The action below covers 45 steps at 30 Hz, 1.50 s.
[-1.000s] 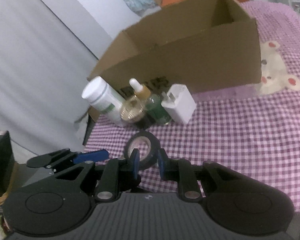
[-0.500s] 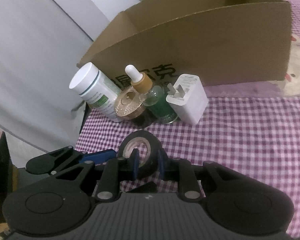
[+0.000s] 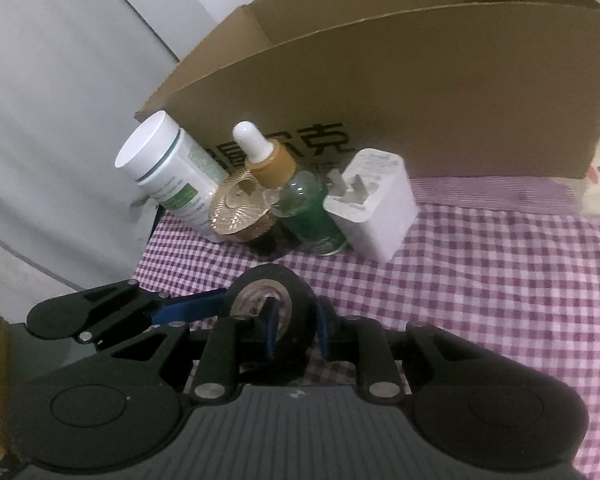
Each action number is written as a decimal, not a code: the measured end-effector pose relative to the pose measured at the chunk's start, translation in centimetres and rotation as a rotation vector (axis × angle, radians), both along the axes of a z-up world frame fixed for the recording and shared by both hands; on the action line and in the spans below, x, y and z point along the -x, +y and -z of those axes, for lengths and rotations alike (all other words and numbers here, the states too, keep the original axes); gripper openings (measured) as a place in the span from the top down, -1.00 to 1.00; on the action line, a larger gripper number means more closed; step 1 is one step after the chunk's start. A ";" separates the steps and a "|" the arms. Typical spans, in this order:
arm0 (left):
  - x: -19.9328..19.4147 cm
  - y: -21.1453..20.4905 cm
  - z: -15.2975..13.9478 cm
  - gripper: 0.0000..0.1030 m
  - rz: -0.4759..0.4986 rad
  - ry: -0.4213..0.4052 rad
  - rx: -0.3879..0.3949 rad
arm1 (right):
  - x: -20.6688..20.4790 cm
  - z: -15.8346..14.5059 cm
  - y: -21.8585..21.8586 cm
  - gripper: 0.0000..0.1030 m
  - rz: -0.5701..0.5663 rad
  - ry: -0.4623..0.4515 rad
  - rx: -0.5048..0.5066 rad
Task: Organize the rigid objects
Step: 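Grasp the black tape roll by its edge with the right tool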
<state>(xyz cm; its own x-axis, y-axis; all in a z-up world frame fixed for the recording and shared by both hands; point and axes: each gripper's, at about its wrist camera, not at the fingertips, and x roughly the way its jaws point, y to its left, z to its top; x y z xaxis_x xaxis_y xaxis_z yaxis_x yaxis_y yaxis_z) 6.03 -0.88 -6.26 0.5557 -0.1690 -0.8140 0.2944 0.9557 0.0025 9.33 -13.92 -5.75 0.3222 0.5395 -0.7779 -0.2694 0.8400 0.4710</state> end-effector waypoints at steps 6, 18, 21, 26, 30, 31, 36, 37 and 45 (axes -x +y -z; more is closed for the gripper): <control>0.0 -2.4 0.2 -0.28 0.063 -0.002 -0.003 | 1.0 -0.5 -2.4 0.57 0.035 -0.013 0.035; 0.1 -3.7 0.4 -0.36 0.125 0.003 -0.006 | 1.8 -0.8 -4.0 0.57 0.060 -0.036 0.074; -0.2 -3.9 0.5 -0.39 0.122 0.006 -0.004 | 1.7 -0.6 -3.8 0.57 0.058 -0.043 0.077; -0.3 -4.1 0.5 -0.41 0.118 0.000 -0.008 | 1.7 -0.5 -3.5 0.57 0.052 -0.059 0.079; -0.5 -4.1 0.5 -0.36 0.115 -0.003 -0.006 | 1.7 -0.5 -3.5 0.56 0.053 -0.060 0.075; -0.6 -4.1 0.5 -0.32 0.111 -0.003 -0.006 | 1.7 -0.5 -3.5 0.56 0.055 -0.059 0.073; -0.7 -4.0 0.4 -0.28 0.105 -0.001 -0.003 | 1.9 -0.8 -3.6 0.57 0.061 -0.064 0.077; -0.6 -3.9 0.4 -0.28 0.105 -0.002 -0.005 | 1.9 -0.8 -3.6 0.57 0.062 -0.064 0.077; -0.5 -4.2 -0.2 -0.28 0.102 -0.012 0.008 | 2.3 -1.6 -4.0 0.58 0.078 -0.082 0.078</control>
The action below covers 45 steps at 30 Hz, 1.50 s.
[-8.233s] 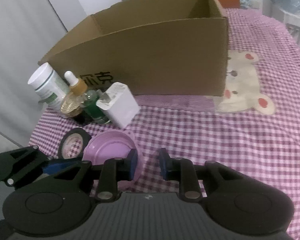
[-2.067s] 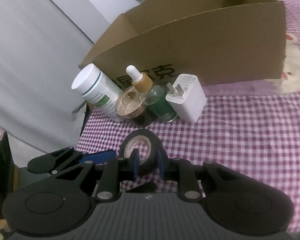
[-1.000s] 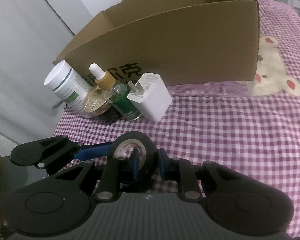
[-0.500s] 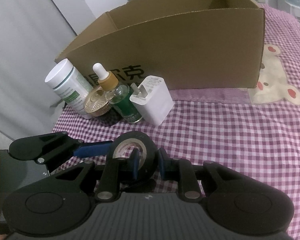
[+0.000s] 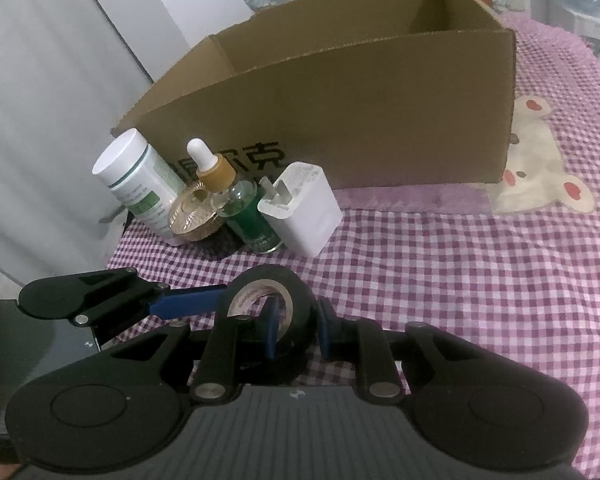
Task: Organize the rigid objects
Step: 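Grasp the black tape roll by its edge with the right tool, then carry the black tape roll with the right tool into the box and release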
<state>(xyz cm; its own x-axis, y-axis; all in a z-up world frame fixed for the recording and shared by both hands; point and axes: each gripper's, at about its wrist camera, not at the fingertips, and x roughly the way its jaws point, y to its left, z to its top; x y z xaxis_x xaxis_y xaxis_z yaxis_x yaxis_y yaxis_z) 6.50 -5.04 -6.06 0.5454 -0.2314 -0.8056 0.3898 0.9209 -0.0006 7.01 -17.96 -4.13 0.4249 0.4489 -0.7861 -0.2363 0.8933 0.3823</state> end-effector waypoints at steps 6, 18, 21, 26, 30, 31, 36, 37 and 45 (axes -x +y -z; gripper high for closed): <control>0.5 -0.2 -1.1 -0.28 -0.004 -0.023 0.017 | 0.7 -1.3 -0.1 0.58 0.010 -0.039 0.009; 3.4 -0.4 -8.2 -0.28 0.005 -0.221 0.058 | 3.5 -9.4 -0.4 0.58 0.024 -0.263 0.028; 3.2 -0.1 -10.4 -0.28 0.004 -0.271 0.066 | 3.1 -11.8 -0.6 0.58 0.013 -0.318 0.020; 0.9 0.0 -13.4 -0.28 -0.011 -0.302 0.063 | 0.4 -14.6 -0.2 0.58 -0.028 -0.371 0.009; -2.4 0.5 -14.3 -0.28 -0.036 -0.271 0.058 | -3.9 -15.2 -0.1 0.58 -0.062 -0.332 -0.022; -3.1 0.6 -14.3 -0.28 -0.043 -0.258 0.056 | -4.9 -15.1 0.0 0.58 -0.069 -0.316 -0.027; -8.0 1.5 -13.6 -0.28 -0.081 -0.148 0.048 | -11.2 -13.8 1.1 0.58 -0.113 -0.204 -0.026; -9.0 1.7 -13.3 -0.28 -0.090 -0.117 0.044 | -12.3 -13.3 1.3 0.58 -0.120 -0.178 -0.028; -16.0 2.5 -8.8 -0.28 -0.123 0.121 -0.046 | -19.9 -7.1 3.3 0.58 -0.183 0.089 -0.023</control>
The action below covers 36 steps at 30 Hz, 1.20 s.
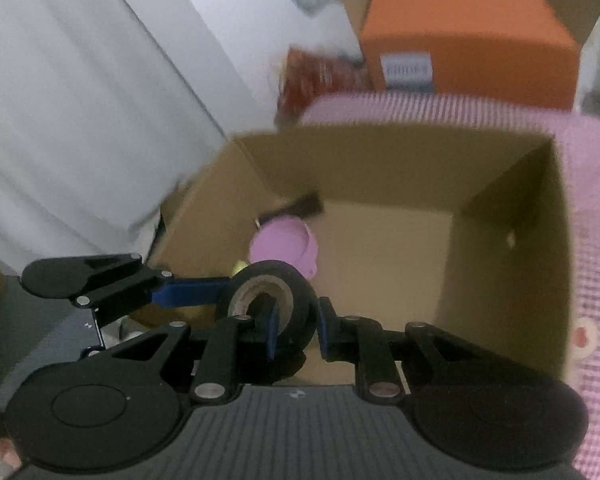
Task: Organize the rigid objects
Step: 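Carry the black tape roll with the right tool into the box and release, then move the right tool back to the white charger plug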
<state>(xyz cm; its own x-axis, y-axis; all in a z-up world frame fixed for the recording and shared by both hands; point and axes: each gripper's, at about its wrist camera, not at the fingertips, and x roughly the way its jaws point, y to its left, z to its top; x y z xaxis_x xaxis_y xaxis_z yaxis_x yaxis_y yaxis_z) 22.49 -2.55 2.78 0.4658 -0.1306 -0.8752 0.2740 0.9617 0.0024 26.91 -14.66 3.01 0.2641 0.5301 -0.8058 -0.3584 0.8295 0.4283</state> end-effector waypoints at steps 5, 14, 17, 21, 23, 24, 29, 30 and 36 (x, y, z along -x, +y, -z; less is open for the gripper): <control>-2.2 0.3 2.6 -0.28 -0.010 0.091 -0.059 | -2.3 3.3 1.1 0.58 -0.029 0.120 0.014; -3.6 0.8 4.7 -0.29 -0.034 0.187 -0.082 | -3.0 5.4 2.0 0.58 -0.047 0.181 0.035; -3.6 0.8 4.6 -0.33 -0.032 0.178 -0.086 | -3.3 5.8 2.0 0.57 -0.044 0.201 0.024; -3.6 0.7 4.2 -0.37 -0.034 0.165 -0.090 | -3.4 5.7 1.8 0.56 -0.034 0.201 0.010; -3.5 0.7 3.7 -0.37 -0.039 0.149 -0.093 | -3.2 5.2 1.4 0.56 -0.022 0.195 -0.016; -3.3 0.6 3.4 -0.37 -0.040 0.138 -0.093 | -3.0 4.8 1.1 0.56 -0.015 0.187 -0.034; -1.0 0.4 0.7 -0.38 -0.030 0.042 -0.092 | -1.1 1.5 -0.9 0.56 0.024 0.118 -0.122; -0.4 0.3 0.0 -0.39 -0.024 0.017 -0.091 | -0.7 0.8 -1.1 0.56 0.029 0.099 -0.133; 3.8 -0.4 -3.5 -0.42 0.009 -0.121 -0.091 | 3.8 -3.9 -3.6 0.56 0.064 -0.053 -0.175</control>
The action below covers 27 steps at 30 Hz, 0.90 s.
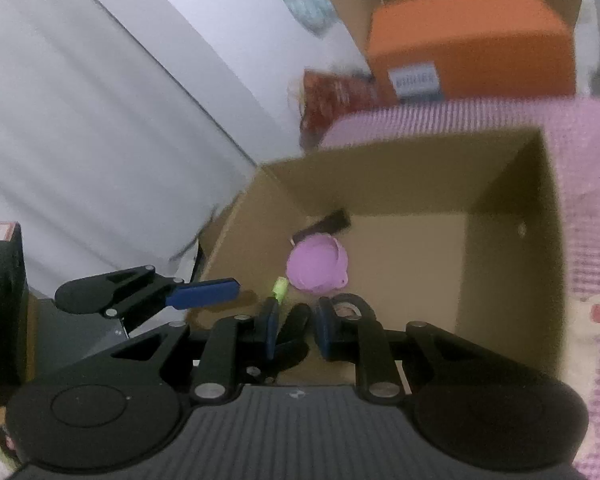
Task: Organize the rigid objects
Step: 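Move the right tool back to the white charger plug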
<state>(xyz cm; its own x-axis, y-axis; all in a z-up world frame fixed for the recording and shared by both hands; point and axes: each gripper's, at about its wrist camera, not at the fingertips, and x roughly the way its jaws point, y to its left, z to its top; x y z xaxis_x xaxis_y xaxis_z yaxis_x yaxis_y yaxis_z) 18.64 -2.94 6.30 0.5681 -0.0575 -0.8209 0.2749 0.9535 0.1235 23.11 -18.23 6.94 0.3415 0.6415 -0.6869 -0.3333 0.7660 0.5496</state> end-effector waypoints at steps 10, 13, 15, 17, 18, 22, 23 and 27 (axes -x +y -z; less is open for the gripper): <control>6.6 0.5 -2.1 -0.50 -0.006 -0.133 0.056 | 8.3 -4.0 -2.1 0.30 0.036 -0.146 -0.031; 8.7 1.0 -1.6 -0.53 -0.018 -0.153 0.071 | 10.9 -3.9 -2.5 0.09 0.053 -0.178 -0.031; 9.6 1.3 -0.8 -0.54 -0.028 -0.156 0.085 | 12.1 -3.5 -2.6 0.09 0.065 -0.189 -0.027; 10.6 1.5 0.3 -0.54 -0.039 -0.143 0.115 | 13.3 -3.0 -2.9 0.09 0.073 -0.188 -0.028; 10.9 1.5 1.0 -0.54 -0.041 -0.134 0.134 | 13.7 -2.6 -3.0 0.09 0.077 -0.182 -0.026; 12.0 0.7 3.8 -0.54 -0.043 -0.125 0.166 | 14.1 -0.5 -3.1 0.09 0.092 -0.139 -0.001; 12.3 0.4 4.5 -0.54 -0.049 -0.127 0.161 | 14.0 0.2 -3.0 0.09 0.097 -0.123 0.002; 12.3 -0.8 7.0 -0.44 -0.045 -0.126 0.147 | 12.8 2.7 -2.9 0.09 0.121 -0.062 0.011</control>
<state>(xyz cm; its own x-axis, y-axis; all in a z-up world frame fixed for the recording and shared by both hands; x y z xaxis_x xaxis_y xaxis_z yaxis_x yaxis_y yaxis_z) 6.38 -3.73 -0.75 0.6703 -0.1438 -0.7280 0.2230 0.9747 0.0128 10.29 -21.10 4.26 0.4585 0.5856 -0.6685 -0.2712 0.8085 0.5222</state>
